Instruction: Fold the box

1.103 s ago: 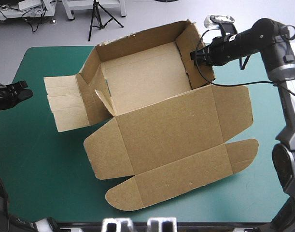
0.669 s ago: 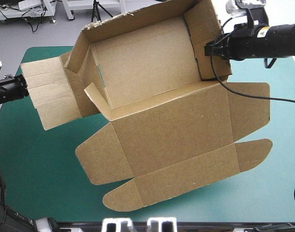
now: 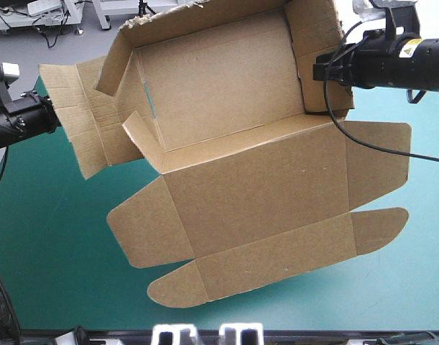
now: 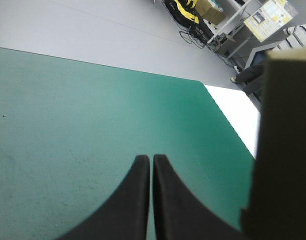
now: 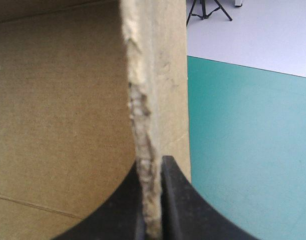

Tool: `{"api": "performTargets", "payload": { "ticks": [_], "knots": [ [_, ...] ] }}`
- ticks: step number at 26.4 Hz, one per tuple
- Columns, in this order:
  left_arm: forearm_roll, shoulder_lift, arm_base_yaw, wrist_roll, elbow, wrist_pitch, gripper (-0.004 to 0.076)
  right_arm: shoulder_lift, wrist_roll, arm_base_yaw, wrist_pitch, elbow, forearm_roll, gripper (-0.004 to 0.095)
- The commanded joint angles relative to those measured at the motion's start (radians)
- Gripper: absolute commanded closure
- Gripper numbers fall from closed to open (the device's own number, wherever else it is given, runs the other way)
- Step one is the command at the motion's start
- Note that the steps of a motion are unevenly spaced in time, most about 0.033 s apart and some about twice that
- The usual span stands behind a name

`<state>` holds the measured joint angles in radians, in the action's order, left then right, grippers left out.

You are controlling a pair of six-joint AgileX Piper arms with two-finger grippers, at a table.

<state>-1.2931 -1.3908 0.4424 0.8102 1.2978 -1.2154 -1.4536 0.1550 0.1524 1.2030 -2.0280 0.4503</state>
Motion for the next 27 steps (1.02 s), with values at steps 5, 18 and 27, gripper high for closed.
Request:
{"api": "performTargets", "payload": {
  "ticks": [5,18,27],
  "knots": [
    [-0.086,0.085,-0.101,-0.011,0.025,-0.084,0.0714,-0.012,-0.014,-0.001,-0.103,-0.027,0.075,0.0924],
    [-0.077,0.143,-0.107,-0.038,0.025,-0.084,0.0714,-0.097,0.005,-0.001,-0.115,-0.026,0.081,0.0924],
    [-0.069,0.143,-0.152,-0.038,0.025,-0.082,0.0685,-0.133,0.026,-0.001,-0.143,-0.026,0.122,0.0925]
  ]
}}
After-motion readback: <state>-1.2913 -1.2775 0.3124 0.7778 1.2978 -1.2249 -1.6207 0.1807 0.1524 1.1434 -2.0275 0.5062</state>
